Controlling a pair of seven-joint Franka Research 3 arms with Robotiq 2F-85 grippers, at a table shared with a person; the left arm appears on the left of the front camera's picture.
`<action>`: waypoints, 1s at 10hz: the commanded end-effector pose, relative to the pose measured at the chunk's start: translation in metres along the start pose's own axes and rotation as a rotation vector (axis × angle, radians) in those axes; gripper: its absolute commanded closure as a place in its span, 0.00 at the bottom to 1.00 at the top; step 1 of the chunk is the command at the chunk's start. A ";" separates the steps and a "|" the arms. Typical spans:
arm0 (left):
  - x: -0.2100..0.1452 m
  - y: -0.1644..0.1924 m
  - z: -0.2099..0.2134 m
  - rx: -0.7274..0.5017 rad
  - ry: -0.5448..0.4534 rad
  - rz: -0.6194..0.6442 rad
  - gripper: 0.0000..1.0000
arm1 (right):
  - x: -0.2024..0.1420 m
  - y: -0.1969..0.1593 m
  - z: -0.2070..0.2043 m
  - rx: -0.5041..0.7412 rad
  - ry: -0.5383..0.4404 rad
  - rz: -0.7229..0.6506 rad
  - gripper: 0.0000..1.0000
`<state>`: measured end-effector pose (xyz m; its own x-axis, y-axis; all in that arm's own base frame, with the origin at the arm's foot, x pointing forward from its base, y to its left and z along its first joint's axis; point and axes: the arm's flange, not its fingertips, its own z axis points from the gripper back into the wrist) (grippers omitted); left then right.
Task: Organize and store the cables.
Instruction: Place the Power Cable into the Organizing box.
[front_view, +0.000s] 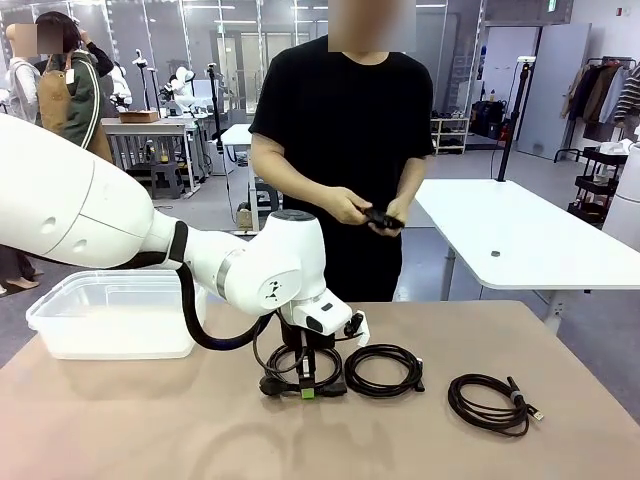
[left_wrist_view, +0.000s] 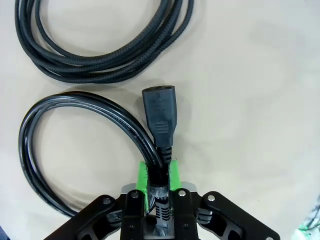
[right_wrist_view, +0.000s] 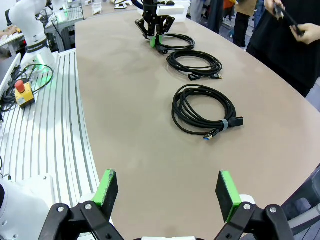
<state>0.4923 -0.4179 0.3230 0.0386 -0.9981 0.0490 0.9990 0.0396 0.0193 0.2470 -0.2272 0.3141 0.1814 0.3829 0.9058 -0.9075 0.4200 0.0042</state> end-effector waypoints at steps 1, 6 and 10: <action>-0.013 -0.010 0.051 -0.032 -0.019 -0.032 1.00 | 0.003 0.000 0.001 -0.006 -0.011 0.002 0.00; -0.036 -0.027 0.137 0.042 -0.002 -0.110 1.00 | 0.003 0.000 0.001 -0.006 -0.011 0.002 0.00; -0.028 -0.019 0.142 0.042 -0.005 -0.089 1.00 | 0.003 0.000 0.001 -0.006 -0.011 0.002 0.00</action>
<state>0.4679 -0.3843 0.4616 -0.0587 -0.9973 0.0448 0.9967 -0.0560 0.0583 0.2472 -0.2270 0.3141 0.1813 0.3834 0.9056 -0.9078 0.4193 0.0043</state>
